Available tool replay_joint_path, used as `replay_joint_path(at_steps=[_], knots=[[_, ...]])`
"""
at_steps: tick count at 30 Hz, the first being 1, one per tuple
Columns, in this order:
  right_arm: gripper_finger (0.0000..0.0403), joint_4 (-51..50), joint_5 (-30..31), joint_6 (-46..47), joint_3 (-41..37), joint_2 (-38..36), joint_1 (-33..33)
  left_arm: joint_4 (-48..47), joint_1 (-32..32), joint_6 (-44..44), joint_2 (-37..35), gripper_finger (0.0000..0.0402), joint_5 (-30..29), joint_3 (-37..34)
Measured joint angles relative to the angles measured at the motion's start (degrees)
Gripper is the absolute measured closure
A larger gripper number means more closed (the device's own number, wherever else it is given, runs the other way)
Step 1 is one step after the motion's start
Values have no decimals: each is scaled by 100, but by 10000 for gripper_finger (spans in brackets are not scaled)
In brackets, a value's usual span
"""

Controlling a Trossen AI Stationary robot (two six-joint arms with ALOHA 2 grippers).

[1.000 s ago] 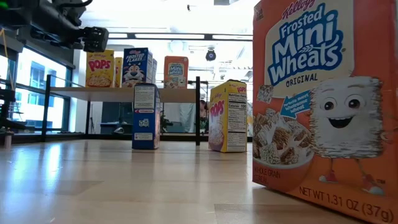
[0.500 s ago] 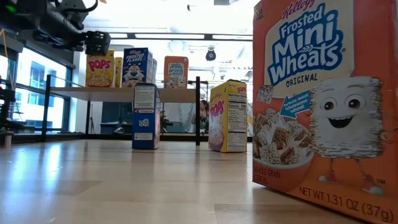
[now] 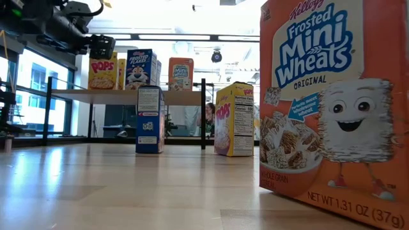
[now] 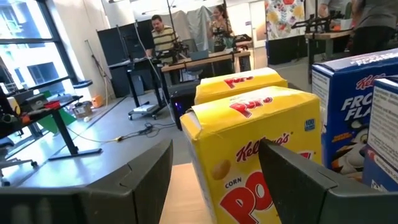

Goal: Stack cereal on shelf
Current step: Adjust the bottom yellow cereal box on the shelf

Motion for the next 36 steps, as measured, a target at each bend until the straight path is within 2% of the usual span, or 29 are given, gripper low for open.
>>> replay_joint_path(at_steps=[6,12,26,36], knots=[[153,-1,0,1,-1,-2,1,5,-111,288,-22,172,-119,0],[153,-2,0,0,-1,-1,1,13,-442,566,-22,172,-753,1],[153,-2,0,1,-2,-1,0,4,-113,811,-15,172,-506,0],[153,-2,0,2,-1,-2,1,56,-320,911,-47,172,-603,1]])
